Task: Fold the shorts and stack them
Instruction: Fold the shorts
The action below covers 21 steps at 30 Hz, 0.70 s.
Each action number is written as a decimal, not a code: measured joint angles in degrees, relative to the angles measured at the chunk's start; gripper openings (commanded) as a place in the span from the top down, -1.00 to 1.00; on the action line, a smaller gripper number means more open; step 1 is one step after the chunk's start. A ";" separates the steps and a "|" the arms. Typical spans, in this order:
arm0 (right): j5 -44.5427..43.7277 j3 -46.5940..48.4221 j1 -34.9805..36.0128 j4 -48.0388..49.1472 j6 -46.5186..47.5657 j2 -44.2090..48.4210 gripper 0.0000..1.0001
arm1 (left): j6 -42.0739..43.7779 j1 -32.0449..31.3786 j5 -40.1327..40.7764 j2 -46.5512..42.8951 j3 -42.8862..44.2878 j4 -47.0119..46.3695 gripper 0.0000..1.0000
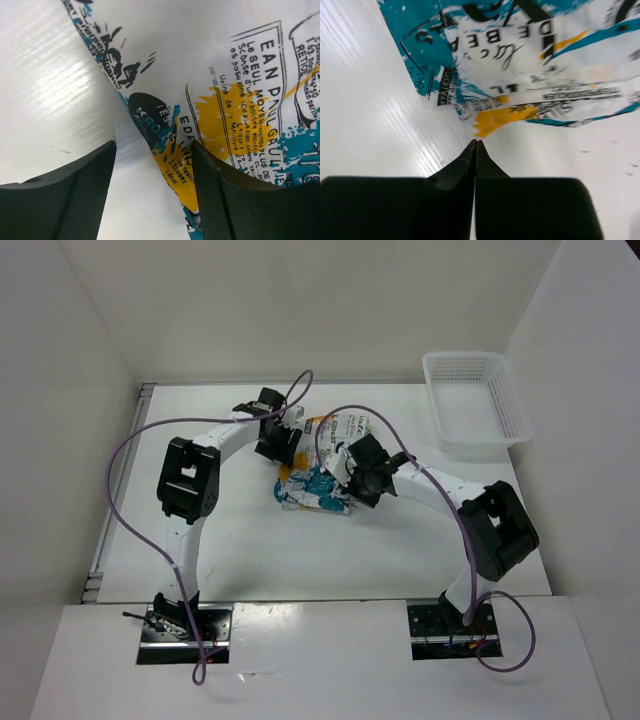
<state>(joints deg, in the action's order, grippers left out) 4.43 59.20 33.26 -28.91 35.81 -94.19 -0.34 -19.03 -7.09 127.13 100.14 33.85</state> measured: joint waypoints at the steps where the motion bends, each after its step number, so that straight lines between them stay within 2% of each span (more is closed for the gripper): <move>1: 0.61 0.94 0.00 -0.37 -0.26 0.26 0.99 | -0.02 0.15 -0.02 0.20 0.33 0.04 -0.39; 3: 1.31 2.91 0.00 -0.90 -0.81 0.81 0.90 | 0.02 0.50 -0.59 0.31 0.59 0.20 -0.41; 4: 1.42 3.91 0.00 -1.31 -1.18 1.18 0.76 | 0.07 0.59 -1.03 0.28 0.59 0.31 -0.41; 9: 1.38 8.48 -0.63 -2.67 -3.23 5.38 0.66 | 0.09 0.63 -5.66 -1.68 -1.68 1.09 -0.47; 12: 1.42 12.37 -3.28 -2.82 -4.50 8.13 0.39 | 0.11 0.63 -8.98 -4.57 -3.37 2.21 -0.67; 16: -0.24 14.32 -14.12 -1.53 -5.49 12.74 0.11 | 0.09 0.90 -12.74 -11.34 -4.70 2.62 -0.79; 17: -1.09 14.32 -17.68 -1.46 -6.12 13.86 -0.05 | 0.11 1.25 -13.68 -13.77 -5.05 2.40 -0.79; 18: -1.31 14.32 -21.75 -1.40 -6.80 14.86 -0.16 | 0.15 1.90 -14.73 -16.20 -5.66 1.75 -0.94; 20: -0.94 14.32 -29.83 -1.05 -8.46 16.50 -0.33 | 0.13 4.72 -16.76 -22.10 -6.97 0.76 -0.96; 21: -0.98 14.29 -33.88 -1.05 -9.68 17.16 -0.53 | 0.13 6.88 -17.59 -24.85 -7.34 0.24 -0.99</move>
<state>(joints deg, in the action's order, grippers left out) 3.44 73.49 -0.62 -29.95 26.13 -77.03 -0.21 -12.14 -24.69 102.28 92.79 34.09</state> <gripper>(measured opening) 0.639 0.977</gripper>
